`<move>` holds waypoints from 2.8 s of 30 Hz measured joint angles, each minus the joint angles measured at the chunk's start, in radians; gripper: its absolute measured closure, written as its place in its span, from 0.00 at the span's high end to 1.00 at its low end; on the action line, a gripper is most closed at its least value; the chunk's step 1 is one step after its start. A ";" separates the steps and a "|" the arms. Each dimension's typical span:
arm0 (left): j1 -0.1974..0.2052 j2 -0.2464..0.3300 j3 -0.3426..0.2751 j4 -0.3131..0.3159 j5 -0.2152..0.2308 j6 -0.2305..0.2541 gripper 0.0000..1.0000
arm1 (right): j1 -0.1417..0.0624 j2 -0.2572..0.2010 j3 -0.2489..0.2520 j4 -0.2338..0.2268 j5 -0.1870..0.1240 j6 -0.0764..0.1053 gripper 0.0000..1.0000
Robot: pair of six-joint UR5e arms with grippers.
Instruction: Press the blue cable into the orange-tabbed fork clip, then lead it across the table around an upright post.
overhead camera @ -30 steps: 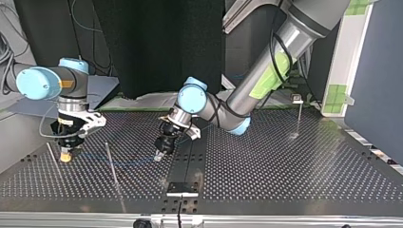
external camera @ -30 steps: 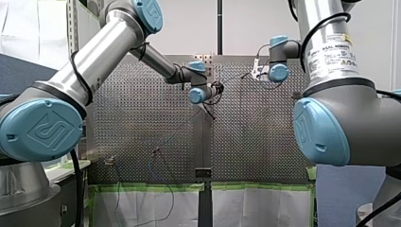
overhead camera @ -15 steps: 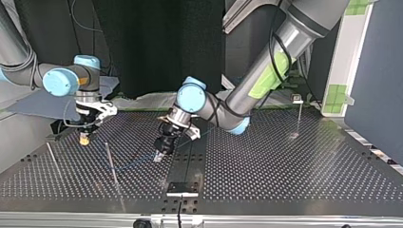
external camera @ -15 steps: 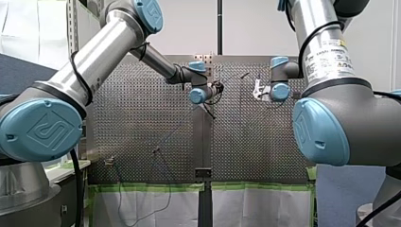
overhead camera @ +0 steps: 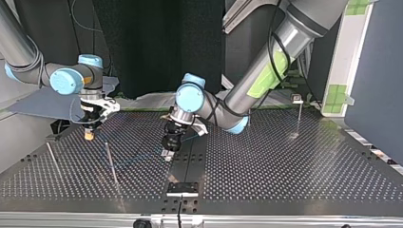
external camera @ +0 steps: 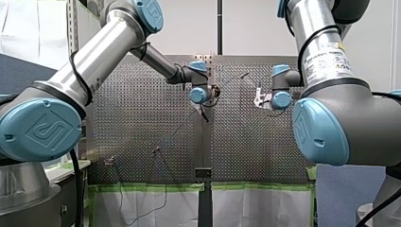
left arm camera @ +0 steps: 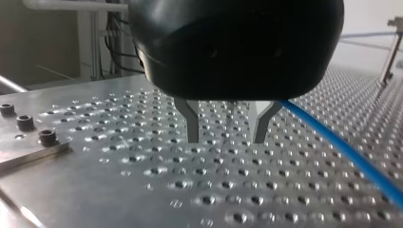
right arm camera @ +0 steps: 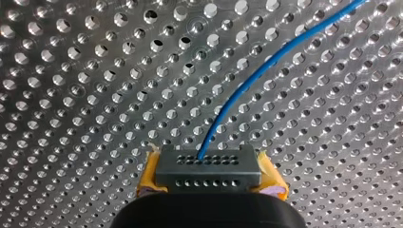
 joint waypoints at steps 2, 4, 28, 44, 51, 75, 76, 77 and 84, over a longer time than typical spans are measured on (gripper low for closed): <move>0.000 -0.004 0.000 -0.008 -0.017 0.009 0.62 | -0.002 0.000 0.001 -0.001 -0.001 -0.001 0.00; 0.000 -0.010 0.000 -0.017 -0.029 0.014 0.62 | -0.005 0.001 0.004 -0.004 -0.002 -0.002 0.00; -0.003 -0.035 0.000 -0.023 -0.031 0.026 0.62 | -0.029 0.063 0.015 -0.025 -0.007 -0.027 0.00; -0.003 -0.035 0.000 -0.022 -0.030 0.025 0.62 | -0.029 0.073 0.029 -0.046 -0.007 -0.027 0.00; -0.004 -0.035 0.000 -0.023 -0.030 0.024 0.62 | -0.029 0.075 0.031 -0.048 -0.007 -0.028 0.00; -0.003 -0.035 0.000 -0.022 -0.030 0.024 0.62 | -0.061 0.275 -0.011 -0.269 -0.003 0.077 0.00; -0.003 -0.035 0.000 -0.023 -0.030 0.024 0.62 | -0.065 0.288 -0.023 -0.273 0.001 0.072 0.00; -0.002 -0.035 0.000 -0.023 -0.030 0.024 0.62 | -0.068 0.297 -0.032 -0.276 0.004 0.069 0.00; -0.002 -0.035 0.000 -0.026 -0.028 0.023 0.62 | -0.086 0.367 -0.102 -0.315 0.012 0.059 0.00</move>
